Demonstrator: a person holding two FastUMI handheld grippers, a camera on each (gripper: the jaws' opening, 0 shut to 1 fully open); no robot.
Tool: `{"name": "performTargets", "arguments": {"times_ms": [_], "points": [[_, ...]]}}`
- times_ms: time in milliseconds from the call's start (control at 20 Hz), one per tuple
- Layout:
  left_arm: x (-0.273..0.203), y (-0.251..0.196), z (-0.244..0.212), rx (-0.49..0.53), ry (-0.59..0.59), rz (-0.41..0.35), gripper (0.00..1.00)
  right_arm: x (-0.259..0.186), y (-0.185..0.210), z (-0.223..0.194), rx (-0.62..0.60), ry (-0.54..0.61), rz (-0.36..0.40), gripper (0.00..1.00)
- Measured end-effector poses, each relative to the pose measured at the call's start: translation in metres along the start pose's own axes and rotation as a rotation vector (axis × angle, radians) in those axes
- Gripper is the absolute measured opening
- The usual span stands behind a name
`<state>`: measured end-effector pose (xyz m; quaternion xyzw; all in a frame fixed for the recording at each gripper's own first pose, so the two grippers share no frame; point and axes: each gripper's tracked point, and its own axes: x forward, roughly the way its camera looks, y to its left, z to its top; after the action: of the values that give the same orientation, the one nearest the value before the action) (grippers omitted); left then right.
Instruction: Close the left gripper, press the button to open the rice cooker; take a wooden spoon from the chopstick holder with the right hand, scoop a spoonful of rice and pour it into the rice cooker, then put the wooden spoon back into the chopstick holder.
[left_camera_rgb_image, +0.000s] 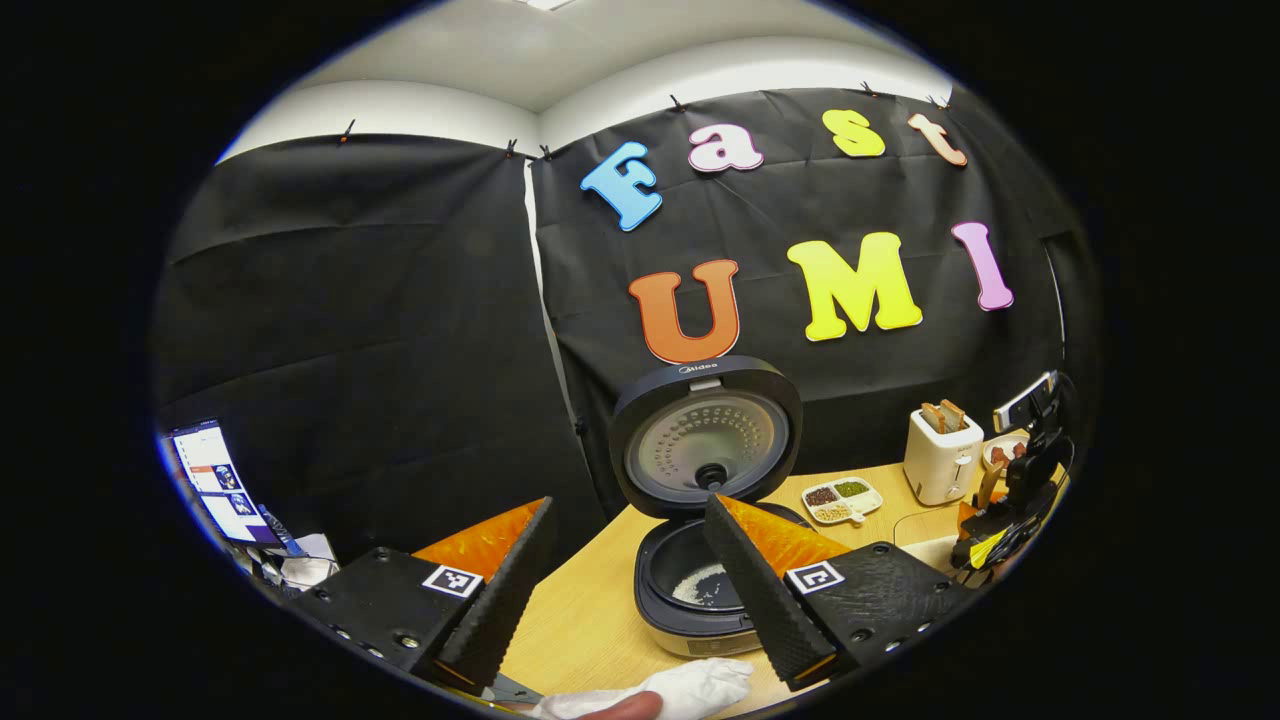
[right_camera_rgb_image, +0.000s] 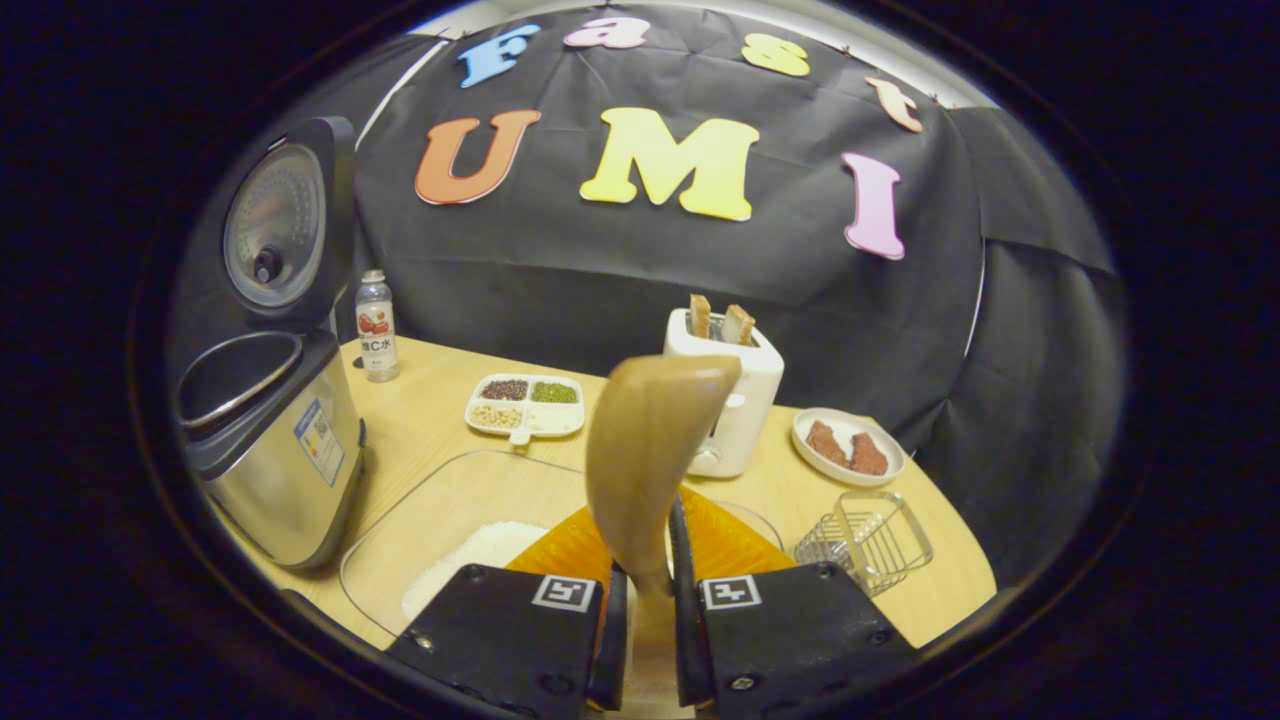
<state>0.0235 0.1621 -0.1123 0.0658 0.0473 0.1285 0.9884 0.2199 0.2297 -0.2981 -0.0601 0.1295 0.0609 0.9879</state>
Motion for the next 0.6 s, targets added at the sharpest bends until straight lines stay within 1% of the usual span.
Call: {"name": "performTargets", "arguments": {"times_ms": [250, 500, 600], "points": [[0.001, 0.000, -0.002, -0.008, 0.010, 0.003, 0.95, 0.000, 0.004, -0.001, 0.050, 0.018, 0.041, 0.25], [0.000, 0.002, 0.000, -0.002, 0.006, 0.004, 0.95, -0.003, 0.017, -0.003, 0.203, 0.044, 0.115, 0.26], [0.000, 0.004, -0.001, -0.003, 0.009, 0.008, 0.95, -0.004, 0.025, -0.006, 0.306, 0.057, 0.153, 0.25]]}}
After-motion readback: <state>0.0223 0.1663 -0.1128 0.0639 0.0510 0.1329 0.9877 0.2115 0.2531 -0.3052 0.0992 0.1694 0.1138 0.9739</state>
